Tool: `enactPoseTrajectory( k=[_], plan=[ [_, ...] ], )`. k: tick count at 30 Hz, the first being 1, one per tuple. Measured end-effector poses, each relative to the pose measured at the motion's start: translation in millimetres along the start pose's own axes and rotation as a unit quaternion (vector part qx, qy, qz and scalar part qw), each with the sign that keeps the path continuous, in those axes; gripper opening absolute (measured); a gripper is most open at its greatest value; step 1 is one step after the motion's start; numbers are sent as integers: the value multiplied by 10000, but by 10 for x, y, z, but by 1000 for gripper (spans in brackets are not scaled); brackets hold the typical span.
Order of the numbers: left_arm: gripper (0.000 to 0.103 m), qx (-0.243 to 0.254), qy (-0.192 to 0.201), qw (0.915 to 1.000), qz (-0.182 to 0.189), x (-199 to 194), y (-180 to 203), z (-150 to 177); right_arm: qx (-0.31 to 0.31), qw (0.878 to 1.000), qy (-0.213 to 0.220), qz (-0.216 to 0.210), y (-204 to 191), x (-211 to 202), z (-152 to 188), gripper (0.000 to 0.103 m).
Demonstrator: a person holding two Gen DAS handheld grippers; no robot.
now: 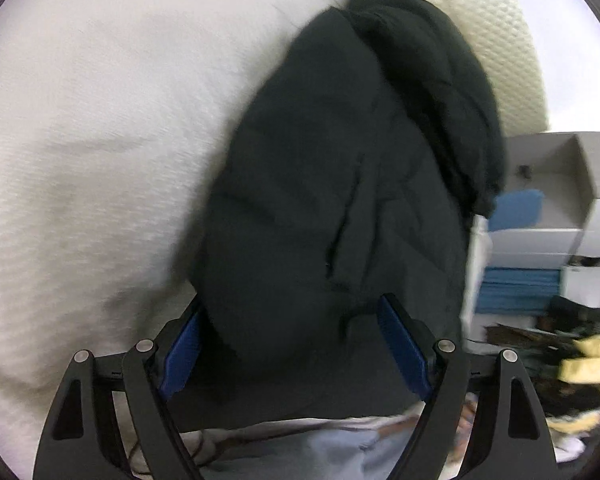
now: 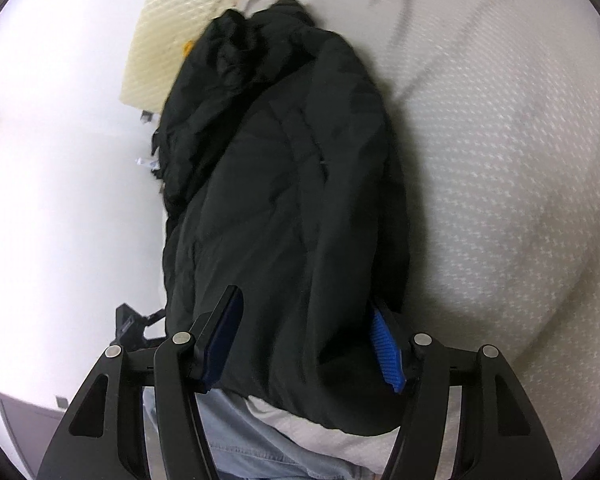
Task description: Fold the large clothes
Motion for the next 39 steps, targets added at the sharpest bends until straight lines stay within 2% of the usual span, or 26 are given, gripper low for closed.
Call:
enactPoseTrajectory(
  k=[1, 4, 7, 9, 13, 17, 18, 21, 23, 26, 27, 31, 33, 36, 37, 39],
  plan=[
    [84, -104, -122, 9997, 208, 49, -25, 1, 74, 10000, -2, 25, 25, 27, -5, 60],
    [84, -380, -305, 9974, 526, 129, -108, -15, 489, 9987, -48, 138, 217, 68, -34, 61],
    [84, -235, -472, 9964, 665, 180, -35, -5, 675, 9972, -104, 304, 345, 99, -29, 62],
    [82, -171, -546, 9960, 681, 199, -16, 7, 717, 9970, -180, 239, 365, 146, -30, 63],
    [81, 188, -653, 9934, 926, 151, 84, 30, 561, 9979, -260, 189, 279, 280, -62, 65],
    [81, 766, -545, 9862, 1361, 28, 264, 58, 131, 9996, -234, -95, 5, 304, -56, 65],
    [81, 879, -539, 9847, 1404, 19, 299, 61, 25, 9995, -173, -274, -86, 262, -52, 65],
    [81, 823, -707, 9864, 1233, 119, 270, 52, -67, 9972, -71, -747, -262, 217, -72, 65],
    [81, 522, -911, 9886, 1081, 242, 168, 7, -72, 9962, -16, -868, -314, 206, -92, 66],
    [81, 284, -1078, 9899, 871, 368, 57, -46, -131, 9975, -106, -691, -282, 235, -104, 66],
    [81, 295, -1102, 9896, 878, 396, 48, -44, -137, 9983, -142, -546, -233, 240, -112, 66],
    [80, 440, -1222, 9878, 855, 472, 104, -67, 93, 9990, -177, -396, -80, 298, -149, 65],
    [75, 518, -1242, 9874, 838, 500, 177, -52, 0, 9993, -257, -254, -51, 332, -139, 61],
    [68, 714, -1209, 9881, 623, 501, 237, -8, -440, 9984, -345, -131, -164, 385, -111, 55],
    [67, 782, -1211, 9878, 581, 508, 271, 0, -571, 9978, -337, -94, -204, 396, -108, 50],
    [55, 869, -1204, 9878, 478, 530, 326, 0, -748, 9967, -308, -103, -259, 409, -108, 34]
  ],
)
Point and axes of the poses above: each gripper's, at about its wrist camera, not at the fingertips, and x roughly the way its jaws point, y to its right, z to its underside, the point moved 7 cm from there along x, roughly the way its jaws point, and after that the axes turned 1 degree about y, right-handed, at the moved point
